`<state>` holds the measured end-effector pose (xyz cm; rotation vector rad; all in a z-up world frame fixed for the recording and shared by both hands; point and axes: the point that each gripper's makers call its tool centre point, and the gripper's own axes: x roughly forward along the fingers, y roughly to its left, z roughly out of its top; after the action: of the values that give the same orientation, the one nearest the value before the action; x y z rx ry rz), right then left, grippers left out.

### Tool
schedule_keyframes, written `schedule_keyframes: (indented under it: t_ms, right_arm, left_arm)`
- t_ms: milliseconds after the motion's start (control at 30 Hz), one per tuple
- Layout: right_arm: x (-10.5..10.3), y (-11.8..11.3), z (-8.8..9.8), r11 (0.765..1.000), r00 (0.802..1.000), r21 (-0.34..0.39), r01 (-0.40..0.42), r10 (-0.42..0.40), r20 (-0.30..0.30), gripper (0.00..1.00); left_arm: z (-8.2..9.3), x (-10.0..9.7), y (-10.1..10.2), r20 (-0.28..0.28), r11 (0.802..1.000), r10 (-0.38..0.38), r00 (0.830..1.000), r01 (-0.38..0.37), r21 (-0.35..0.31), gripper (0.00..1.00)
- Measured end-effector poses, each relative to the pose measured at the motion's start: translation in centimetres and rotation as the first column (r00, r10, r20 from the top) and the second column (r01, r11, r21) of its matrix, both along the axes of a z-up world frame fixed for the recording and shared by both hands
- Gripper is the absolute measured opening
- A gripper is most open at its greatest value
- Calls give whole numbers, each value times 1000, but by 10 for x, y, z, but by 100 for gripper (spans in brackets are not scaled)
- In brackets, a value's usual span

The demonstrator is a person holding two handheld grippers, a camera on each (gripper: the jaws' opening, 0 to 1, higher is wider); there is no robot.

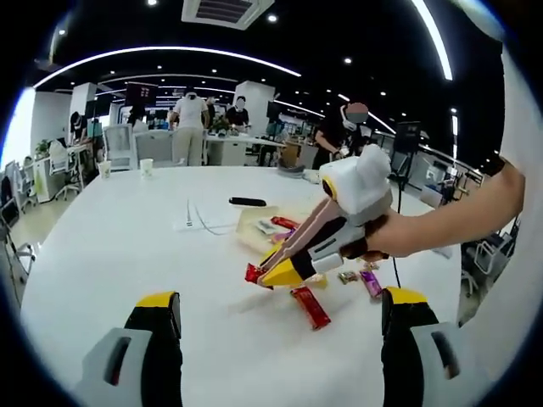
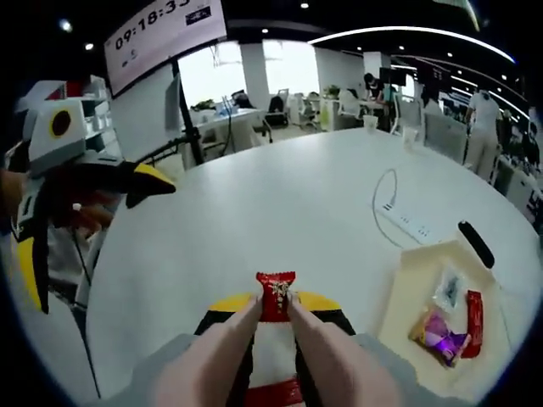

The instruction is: Place the target food into the container with the food tongs after gripping and lifting it, then release it inside without dropping or visibly crushing the food.

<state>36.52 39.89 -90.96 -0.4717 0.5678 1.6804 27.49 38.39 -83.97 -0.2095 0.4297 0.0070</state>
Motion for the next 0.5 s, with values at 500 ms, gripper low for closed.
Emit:
schedule_keyframes:
  t_ms: [500]
  right_arm:
    - [7,1,17,999,999,32,36,-35,-35,17]
  left_arm:
    - [18,6,6,28,1000,2,1000,-2,19,99]
